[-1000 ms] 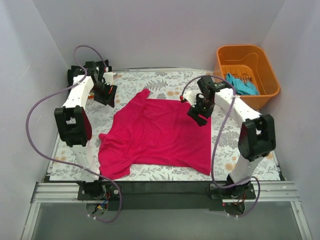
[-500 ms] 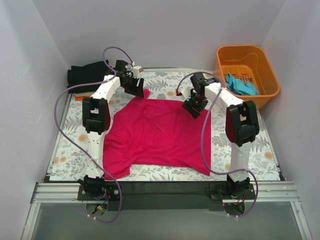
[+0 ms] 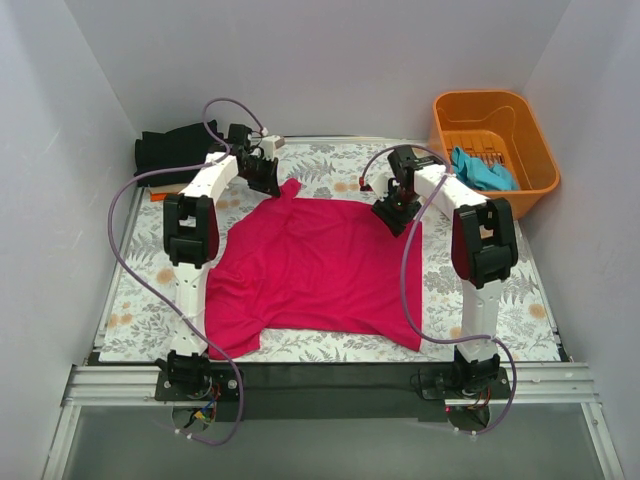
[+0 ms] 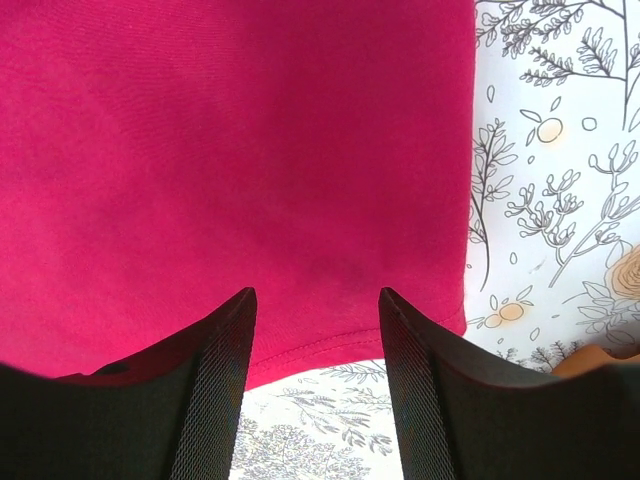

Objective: Fold and stack the t-shirts
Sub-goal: Flatten the tshirt out, then fold the tshirt

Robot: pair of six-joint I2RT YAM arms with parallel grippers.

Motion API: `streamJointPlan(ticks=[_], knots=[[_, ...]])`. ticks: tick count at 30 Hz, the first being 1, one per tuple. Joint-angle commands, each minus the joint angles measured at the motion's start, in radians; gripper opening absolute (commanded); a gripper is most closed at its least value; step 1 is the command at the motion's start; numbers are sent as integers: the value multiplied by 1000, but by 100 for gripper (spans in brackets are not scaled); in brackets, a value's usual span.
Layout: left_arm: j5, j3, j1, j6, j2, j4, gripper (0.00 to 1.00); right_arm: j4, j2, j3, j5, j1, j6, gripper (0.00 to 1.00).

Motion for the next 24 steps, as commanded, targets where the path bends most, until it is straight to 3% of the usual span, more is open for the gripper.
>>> streamJointPlan(ticks=[1,4,6,10,13,14,17,19,20,21,24], knots=[[36,-58,9,36,-148,16,0,0,-26,8,-6,-2,-5,49],[67,-141,12,157,-247,-44,0,0,-32,-6,-6,-10,-11,47],[107,-205,9,332,-365,-134,0,2,-47,-23,-7,-21,-15,46],[96,-523,-13,631,-570,-265,0,2,-81,-49,-23,-33,-25,45],[-5,-729,-57,782,-705,-289,0,0,-97,-69,-30,-35,-31,45],[-40,-873,-60,816,-733,-279,0,-1,-100,-72,-32,-33,-32,45],[-149,-1064,-50,866,-813,-205,0,-1,-106,-82,-34,-33,-34,45],[-204,-1112,-36,872,-822,-171,0,-3,-110,-86,-37,-35,-35,45],[-210,-1118,-9,855,-816,-164,4,-7,-118,-86,-37,-33,-37,46],[-214,-1098,4,837,-812,-159,19,-9,-123,-86,-37,-33,-41,47],[-103,-929,82,768,-772,-241,41,-14,-146,-77,-44,-35,-60,52]])
